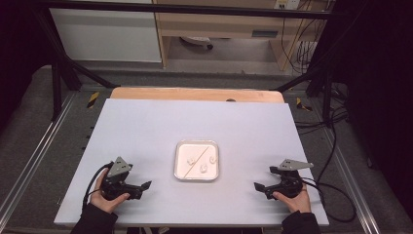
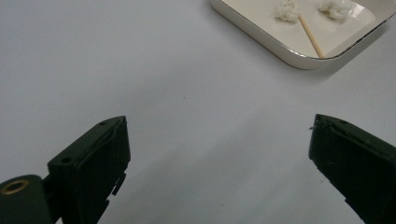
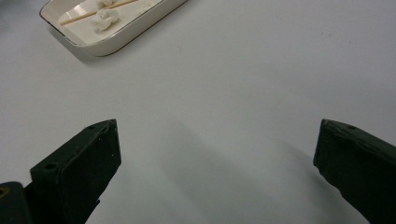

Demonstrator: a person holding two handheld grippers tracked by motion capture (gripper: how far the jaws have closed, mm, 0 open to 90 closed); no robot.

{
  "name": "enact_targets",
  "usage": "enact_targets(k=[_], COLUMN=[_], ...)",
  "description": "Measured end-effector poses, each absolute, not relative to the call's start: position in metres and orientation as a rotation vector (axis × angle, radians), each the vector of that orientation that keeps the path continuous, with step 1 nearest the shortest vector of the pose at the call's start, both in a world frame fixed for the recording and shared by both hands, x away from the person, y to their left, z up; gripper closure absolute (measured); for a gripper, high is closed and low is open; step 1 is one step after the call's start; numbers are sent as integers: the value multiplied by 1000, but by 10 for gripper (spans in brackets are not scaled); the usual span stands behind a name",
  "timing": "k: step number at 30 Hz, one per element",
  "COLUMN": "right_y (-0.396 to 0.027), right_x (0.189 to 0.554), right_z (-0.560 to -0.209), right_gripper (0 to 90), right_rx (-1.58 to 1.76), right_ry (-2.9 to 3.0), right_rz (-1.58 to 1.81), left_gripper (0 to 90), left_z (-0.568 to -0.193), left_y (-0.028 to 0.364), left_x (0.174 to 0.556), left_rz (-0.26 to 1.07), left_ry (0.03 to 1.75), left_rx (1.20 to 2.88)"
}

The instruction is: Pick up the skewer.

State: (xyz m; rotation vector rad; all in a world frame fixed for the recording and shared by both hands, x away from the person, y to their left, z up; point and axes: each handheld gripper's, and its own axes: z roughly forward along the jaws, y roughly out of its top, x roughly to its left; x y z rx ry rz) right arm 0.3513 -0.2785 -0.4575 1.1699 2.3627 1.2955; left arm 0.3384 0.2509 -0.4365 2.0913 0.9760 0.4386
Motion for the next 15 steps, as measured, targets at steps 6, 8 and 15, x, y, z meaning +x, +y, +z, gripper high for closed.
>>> enact_targets(k=[6,8,15], right_y=[-278,-278,-278], right_x=[351,351,352], right_z=[-458,-458,-458], right_gripper=[14,15,15], right_rx=[1171,1171,1168], right_ry=[2364,2363,2367], right_rz=[1293,1293,1292], left_gripper=[56,59,71], left_z=[-433,-431,-420], left_y=[241,238,218], left_x=[340,341,345], left_rz=[434,430,424], left_ry=[996,996,990], left_rx=[2089,2088,2096])
